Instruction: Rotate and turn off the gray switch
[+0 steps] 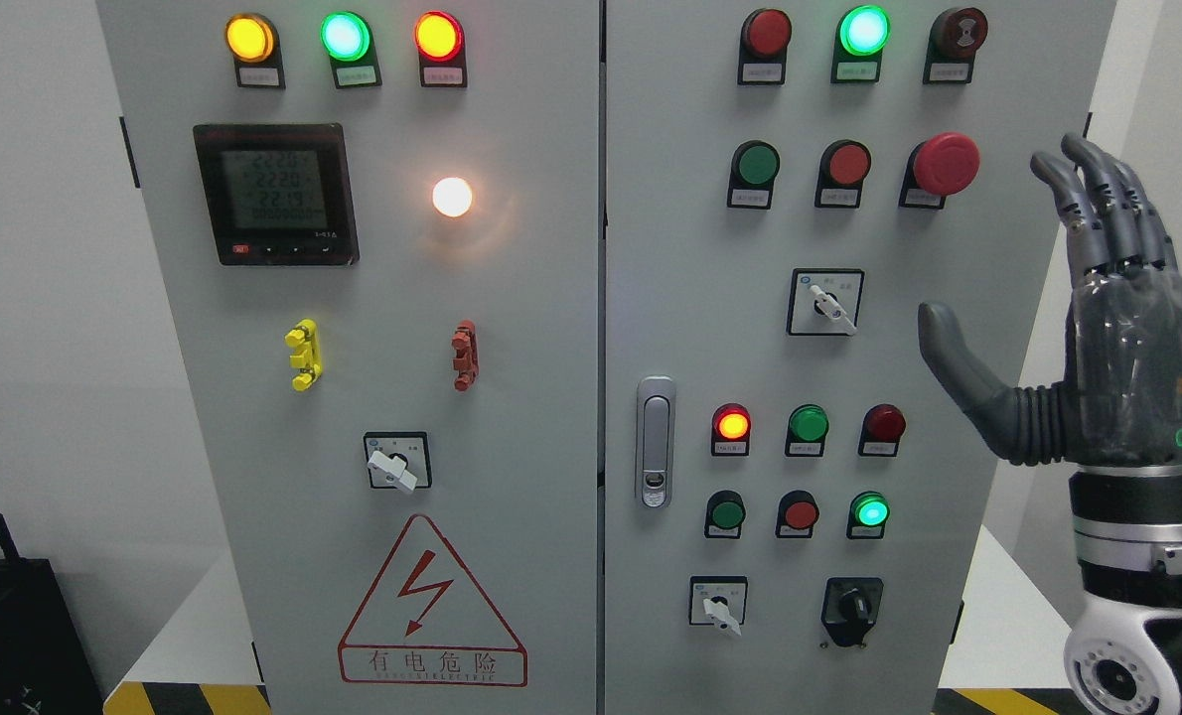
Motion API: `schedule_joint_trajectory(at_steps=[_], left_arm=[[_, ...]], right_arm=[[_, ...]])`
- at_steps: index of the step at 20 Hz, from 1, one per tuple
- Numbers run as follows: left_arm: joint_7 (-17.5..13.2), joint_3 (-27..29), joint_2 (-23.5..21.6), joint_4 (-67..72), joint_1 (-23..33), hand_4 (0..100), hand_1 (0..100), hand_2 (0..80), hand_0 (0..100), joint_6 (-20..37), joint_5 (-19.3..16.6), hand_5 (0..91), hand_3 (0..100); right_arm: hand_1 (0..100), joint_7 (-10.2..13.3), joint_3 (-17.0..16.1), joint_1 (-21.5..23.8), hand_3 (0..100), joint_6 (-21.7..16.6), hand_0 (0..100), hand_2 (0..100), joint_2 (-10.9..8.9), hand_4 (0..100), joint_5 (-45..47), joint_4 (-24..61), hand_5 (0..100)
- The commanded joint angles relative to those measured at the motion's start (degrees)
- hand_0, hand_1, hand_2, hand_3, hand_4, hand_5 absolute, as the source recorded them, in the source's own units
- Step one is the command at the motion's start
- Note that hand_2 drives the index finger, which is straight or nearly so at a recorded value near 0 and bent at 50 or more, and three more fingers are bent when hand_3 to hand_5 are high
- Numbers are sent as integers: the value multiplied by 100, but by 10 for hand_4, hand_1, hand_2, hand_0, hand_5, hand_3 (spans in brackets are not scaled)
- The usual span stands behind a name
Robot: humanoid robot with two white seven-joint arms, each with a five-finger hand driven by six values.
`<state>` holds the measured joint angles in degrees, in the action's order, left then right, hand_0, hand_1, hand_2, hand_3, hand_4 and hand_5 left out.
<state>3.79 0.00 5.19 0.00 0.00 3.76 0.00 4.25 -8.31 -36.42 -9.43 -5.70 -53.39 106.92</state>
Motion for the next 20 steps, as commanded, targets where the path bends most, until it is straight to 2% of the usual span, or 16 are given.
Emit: schedule_joint_trajectory(at_steps=[1,2,3,4,5,9,12,15,16,17,20], left_arm=[[-1,53,-1,-149,-53,0,389,0,120,2,114,0,0],[-1,44,-1,-149,-53,0,389,0,120,2,114,0,0],[-1,44,-1,-149,-53,0,389,0,120,2,114,0,0],[-1,44,-1,-149,-53,0,389,0,120,2,114,0,0],[-1,44,-1,-149,-53,0,389,0,120,2,114,0,0],[-1,44,-1,-149,-53,0,389,0,120,2,114,0,0],[-1,53,-1,-149,-53,0,389,0,120,2,114,0,0],[-1,44,-1,-149,-53,0,389,0,120,2,114,0,0],[-1,44,-1,-149,-53,0,389,0,120,2,114,0,0],[-1,44,-1,-149,-53,0,389,0,120,2,114,0,0],[-1,44,-1,-149,-53,0,389,0,120,2,114,0,0]], right_arm=[[282,111,-31,74,185,-50,271,28,86,187,22,-22,0],[291,112,-22,74,242,-67,281,39,121,231,30,-22,84],[302,112,-13,82,310,-68,295,49,130,288,30,-22,216],[308,112,-13,126,339,-68,302,54,130,324,30,-22,295],[318,112,-13,170,394,-68,311,72,130,398,30,-31,409],[353,112,-22,328,470,-68,308,123,148,437,30,-22,452],[381,76,-22,381,525,-50,276,166,297,504,39,-13,534],[393,111,-48,381,657,-24,248,222,367,628,39,-4,720],[391,103,-40,381,684,-15,242,254,394,686,39,4,807],[390,103,-40,381,763,-6,230,292,403,763,39,5,906],[400,41,-22,381,823,11,178,342,499,829,39,5,970]])
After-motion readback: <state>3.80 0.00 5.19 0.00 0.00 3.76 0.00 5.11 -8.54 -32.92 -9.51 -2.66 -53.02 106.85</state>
